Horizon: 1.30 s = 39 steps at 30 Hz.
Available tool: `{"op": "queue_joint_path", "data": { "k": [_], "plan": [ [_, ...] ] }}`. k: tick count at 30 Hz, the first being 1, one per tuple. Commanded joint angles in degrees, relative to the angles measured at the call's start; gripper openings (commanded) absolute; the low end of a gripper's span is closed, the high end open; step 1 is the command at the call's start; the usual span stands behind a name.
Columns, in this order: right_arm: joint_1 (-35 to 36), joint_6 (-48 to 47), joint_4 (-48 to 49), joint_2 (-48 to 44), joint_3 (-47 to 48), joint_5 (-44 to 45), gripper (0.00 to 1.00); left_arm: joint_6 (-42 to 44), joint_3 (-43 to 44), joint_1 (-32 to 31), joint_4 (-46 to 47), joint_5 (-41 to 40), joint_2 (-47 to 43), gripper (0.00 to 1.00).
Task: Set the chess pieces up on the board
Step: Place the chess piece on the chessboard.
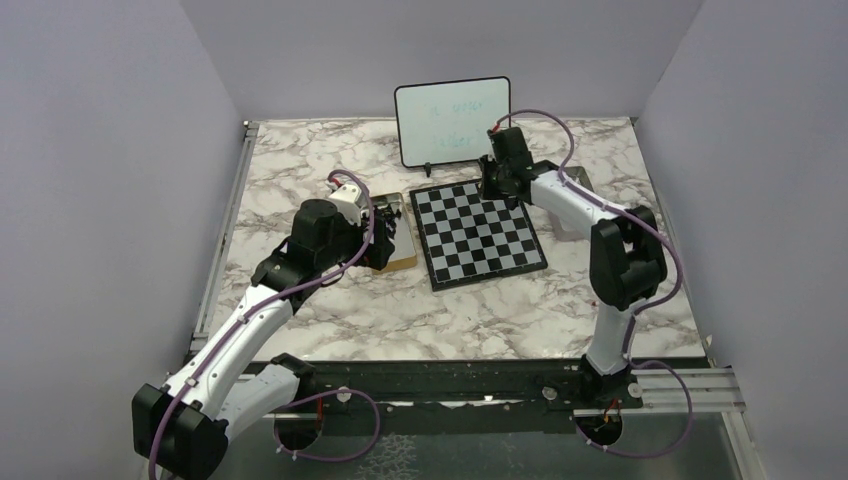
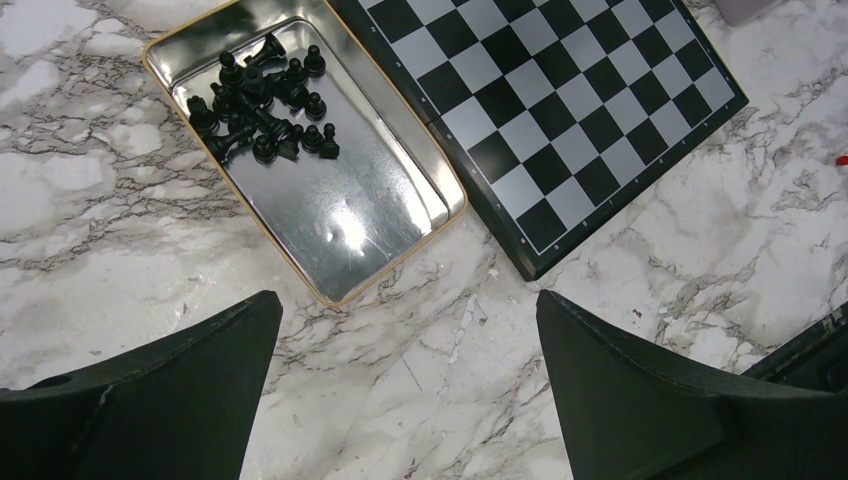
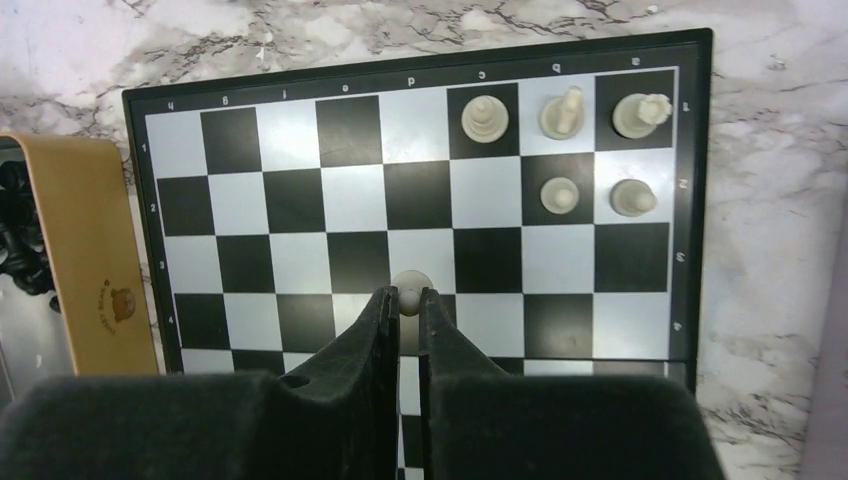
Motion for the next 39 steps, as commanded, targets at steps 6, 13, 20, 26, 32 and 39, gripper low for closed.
{"op": "queue_joint_path", "data": {
  "k": [6, 13, 20, 26, 32, 39],
  "plan": [
    [3.4, 3.1, -2.4, 6.6, 6.4, 8.8, 0.04, 0.6, 0.1, -0.2, 0.2, 0.4, -1.1, 0.99],
    [3.6, 3.3, -1.6, 7.7, 6.3, 10.5, 0.05, 0.6, 0.1, -0.2, 0.2, 0.4, -1.0, 0.99],
    [3.6, 3.0, -1.9, 9.7, 7.4, 13.9, 0.06, 0.6, 0.1, -0.2, 0.2, 0.6, -1.1, 0.99],
    [3.6, 2.5, -2.1, 11.3, 9.1, 16.2, 0.06, 0.6, 0.1, -0.2, 0.2, 0.5, -1.1, 0.99],
    [3.6, 2.5, -3.2, 13.4, 11.1, 17.8, 0.06, 0.6, 0.0, -0.2, 0.2, 0.5, -1.4, 0.99],
    [3.6, 2.7, -3.8, 14.1, 11.7, 18.3, 0.07, 0.7, 0.0, -0.2, 0.2, 0.4, -1.4, 0.99]
  ]
}}
